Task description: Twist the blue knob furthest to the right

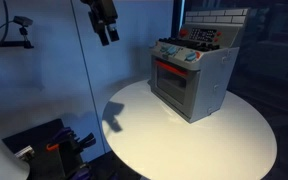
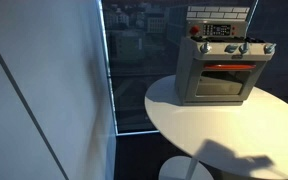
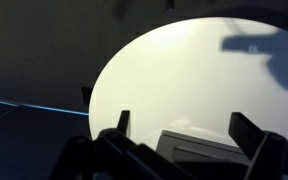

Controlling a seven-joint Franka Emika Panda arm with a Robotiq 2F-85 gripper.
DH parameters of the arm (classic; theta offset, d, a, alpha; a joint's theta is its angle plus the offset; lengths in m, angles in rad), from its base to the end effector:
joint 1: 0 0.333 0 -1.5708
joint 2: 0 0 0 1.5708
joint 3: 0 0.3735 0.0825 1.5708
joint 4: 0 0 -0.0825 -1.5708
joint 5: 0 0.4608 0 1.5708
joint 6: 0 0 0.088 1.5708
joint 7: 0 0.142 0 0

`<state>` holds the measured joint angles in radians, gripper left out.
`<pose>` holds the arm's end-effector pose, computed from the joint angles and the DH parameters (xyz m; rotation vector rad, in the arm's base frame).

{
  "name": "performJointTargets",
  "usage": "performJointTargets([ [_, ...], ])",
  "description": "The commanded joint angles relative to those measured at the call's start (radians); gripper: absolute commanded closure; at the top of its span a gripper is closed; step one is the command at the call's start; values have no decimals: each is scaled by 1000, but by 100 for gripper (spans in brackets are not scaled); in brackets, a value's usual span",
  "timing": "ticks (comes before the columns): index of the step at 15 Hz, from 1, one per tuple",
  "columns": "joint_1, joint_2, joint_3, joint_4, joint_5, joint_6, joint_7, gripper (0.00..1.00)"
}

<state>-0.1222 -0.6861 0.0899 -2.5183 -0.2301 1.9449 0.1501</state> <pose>0.3969 -0.0339 0.5064 2.8609 -0.1816 0.1755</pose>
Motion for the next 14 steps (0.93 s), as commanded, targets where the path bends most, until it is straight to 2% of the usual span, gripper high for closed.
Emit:
performJointTargets([
  [1, 18, 2, -14, 3, -10, -5, 9, 0],
  [7, 16, 11, -14, 13, -7, -1, 15, 0],
  [14, 13, 57, -19, 83, 14, 16, 44, 0],
])
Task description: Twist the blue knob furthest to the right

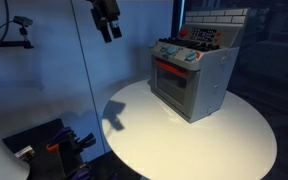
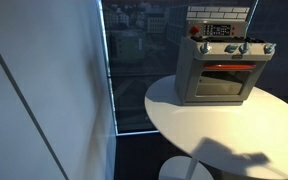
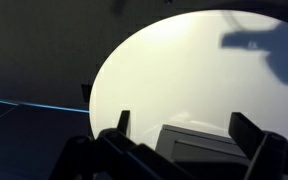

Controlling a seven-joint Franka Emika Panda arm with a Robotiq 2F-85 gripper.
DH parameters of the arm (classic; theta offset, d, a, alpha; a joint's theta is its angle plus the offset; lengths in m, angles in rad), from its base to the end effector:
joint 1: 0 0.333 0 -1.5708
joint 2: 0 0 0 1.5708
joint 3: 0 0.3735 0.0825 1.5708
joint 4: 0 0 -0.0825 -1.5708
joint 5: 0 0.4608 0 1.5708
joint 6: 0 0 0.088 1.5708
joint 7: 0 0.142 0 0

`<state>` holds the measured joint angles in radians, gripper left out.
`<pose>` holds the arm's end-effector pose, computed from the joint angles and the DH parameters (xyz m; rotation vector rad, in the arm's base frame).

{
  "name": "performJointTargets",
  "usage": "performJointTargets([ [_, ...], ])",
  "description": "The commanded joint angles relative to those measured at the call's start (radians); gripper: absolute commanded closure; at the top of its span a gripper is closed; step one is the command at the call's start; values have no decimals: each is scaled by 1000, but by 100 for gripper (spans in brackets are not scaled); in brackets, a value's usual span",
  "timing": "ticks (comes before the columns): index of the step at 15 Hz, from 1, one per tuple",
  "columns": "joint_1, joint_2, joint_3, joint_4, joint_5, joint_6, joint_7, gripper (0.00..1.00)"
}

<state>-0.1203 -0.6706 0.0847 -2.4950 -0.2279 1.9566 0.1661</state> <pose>0.4049 -0.0346 0.5146 2.8657 -0.2068 0.2069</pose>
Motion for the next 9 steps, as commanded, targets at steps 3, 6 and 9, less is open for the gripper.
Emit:
performJointTargets([
  [3, 9, 75, -13, 107, 16, 16, 45, 0],
  [6, 8, 118, -13, 160, 23, 24, 73, 0],
  [9, 8, 167, -20, 213, 45, 28, 99, 0],
])
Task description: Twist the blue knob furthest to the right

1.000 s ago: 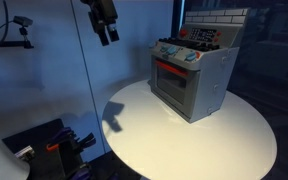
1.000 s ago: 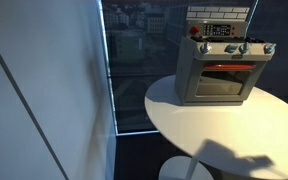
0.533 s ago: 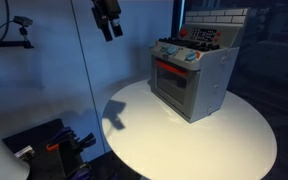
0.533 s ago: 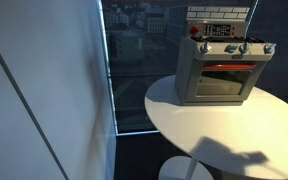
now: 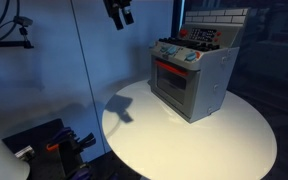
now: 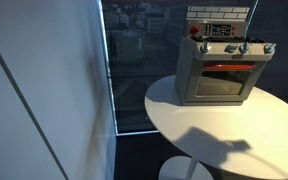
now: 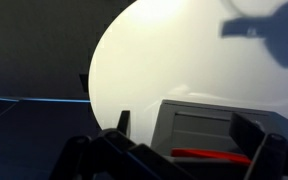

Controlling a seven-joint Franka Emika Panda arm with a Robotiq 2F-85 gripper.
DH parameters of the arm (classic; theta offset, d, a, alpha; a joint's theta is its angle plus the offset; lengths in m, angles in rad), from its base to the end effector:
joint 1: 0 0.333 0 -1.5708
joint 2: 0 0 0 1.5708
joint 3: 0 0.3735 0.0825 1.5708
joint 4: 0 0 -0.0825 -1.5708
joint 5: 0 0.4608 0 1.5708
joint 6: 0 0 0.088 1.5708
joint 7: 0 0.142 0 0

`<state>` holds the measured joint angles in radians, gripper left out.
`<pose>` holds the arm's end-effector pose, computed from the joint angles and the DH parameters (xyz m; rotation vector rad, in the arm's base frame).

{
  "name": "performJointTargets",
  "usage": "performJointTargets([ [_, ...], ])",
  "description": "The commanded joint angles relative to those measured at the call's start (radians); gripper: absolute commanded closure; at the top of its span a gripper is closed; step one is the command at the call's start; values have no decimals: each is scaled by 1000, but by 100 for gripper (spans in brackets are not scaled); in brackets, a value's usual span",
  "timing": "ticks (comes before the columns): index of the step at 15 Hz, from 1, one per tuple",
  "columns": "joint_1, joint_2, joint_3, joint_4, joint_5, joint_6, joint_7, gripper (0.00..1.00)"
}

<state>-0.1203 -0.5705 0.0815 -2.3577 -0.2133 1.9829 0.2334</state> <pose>0.4491 -0.0336 0.5534 2.8803 -0.3094 0.3120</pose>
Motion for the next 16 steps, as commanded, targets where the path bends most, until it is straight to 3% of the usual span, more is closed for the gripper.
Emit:
performJointTargets([
  [1, 9, 84, -21, 93, 43, 5, 40, 0],
  [10, -1, 230, -74, 222, 162, 57, 120, 0],
  [16, -15, 283, -108, 215, 202, 206, 180, 0],
])
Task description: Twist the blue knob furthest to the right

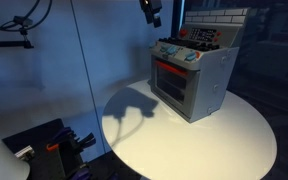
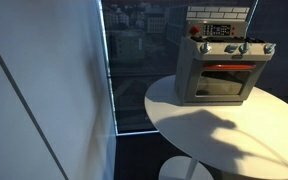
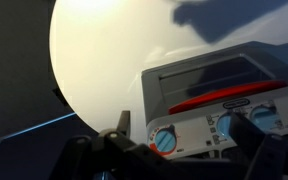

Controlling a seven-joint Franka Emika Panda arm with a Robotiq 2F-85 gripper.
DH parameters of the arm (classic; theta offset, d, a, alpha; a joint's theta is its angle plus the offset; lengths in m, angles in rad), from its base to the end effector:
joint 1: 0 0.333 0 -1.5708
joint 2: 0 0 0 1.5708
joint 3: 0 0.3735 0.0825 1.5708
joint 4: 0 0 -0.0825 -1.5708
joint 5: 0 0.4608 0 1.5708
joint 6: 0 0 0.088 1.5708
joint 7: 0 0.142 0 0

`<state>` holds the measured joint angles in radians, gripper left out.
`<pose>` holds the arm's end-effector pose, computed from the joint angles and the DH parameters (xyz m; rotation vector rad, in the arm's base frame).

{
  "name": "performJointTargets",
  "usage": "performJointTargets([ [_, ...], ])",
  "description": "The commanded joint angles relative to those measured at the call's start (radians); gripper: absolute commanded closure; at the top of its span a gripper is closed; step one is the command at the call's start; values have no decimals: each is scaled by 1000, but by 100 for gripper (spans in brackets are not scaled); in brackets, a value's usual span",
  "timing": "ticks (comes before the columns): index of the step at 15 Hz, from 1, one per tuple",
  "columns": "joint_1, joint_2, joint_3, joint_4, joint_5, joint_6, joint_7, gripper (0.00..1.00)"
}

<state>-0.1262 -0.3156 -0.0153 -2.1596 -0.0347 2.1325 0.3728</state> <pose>0.5473 -0.0812 0.5577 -3.0059 0.7675 -0.4525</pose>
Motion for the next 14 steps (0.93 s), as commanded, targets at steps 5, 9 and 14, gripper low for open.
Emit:
performJointTargets([
  [5, -25, 57, -24, -15, 32, 208, 115, 0],
  [9, -28, 75, -32, -24, 41, 254, 131, 0],
  [14, -28, 82, -30, -17, 28, 240, 119, 0],
])
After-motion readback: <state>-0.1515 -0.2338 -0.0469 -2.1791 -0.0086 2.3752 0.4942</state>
